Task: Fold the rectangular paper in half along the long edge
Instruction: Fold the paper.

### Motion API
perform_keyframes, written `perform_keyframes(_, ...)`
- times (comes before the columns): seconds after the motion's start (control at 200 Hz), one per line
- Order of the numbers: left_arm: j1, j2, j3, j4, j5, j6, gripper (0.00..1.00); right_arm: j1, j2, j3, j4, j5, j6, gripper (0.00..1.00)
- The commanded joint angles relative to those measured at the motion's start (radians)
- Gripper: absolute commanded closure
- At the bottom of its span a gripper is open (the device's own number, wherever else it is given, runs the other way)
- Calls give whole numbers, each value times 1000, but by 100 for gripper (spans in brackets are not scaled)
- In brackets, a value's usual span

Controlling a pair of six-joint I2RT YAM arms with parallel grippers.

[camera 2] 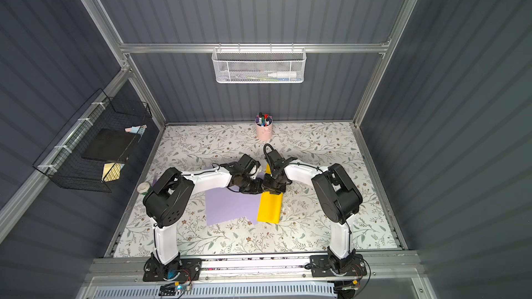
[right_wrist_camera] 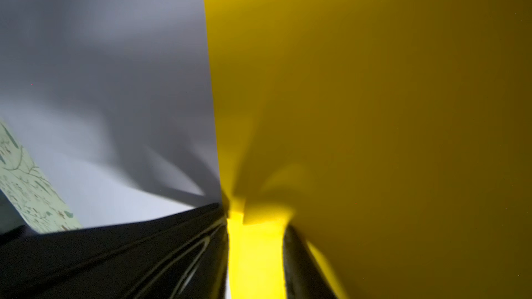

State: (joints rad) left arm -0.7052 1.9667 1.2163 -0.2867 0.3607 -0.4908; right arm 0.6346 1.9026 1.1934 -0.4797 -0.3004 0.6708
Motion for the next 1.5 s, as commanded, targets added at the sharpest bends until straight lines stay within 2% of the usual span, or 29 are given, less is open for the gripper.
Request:
perform_keyframes(0.0, -3, 63, -26, -90, -28, -9, 100, 0, 21, -1, -12, 22, 19, 57)
perform_keyframes(0.16, -3, 66, -26, -92, -28, -8, 100, 0, 21, -8, -1, 17, 23, 60)
perform_keyframes(0.315, -3, 66, -24, -95, -29, -8, 100, -1, 20, -25, 10, 20, 26, 87)
perform_keyframes(0.56, -3, 63, -19, -100, -29, -4, 100, -1, 29, -47, 21, 14, 23, 99)
perform_keyframes(1.231, -3, 79, -7, -104, -23, -2, 100, -4, -41, -137, 78, -73, -128, 100)
perform_keyframes(1.491, -3, 58, -12, -94, -11, 11, 100, -38, -23, -221, 178, -153, -127, 100)
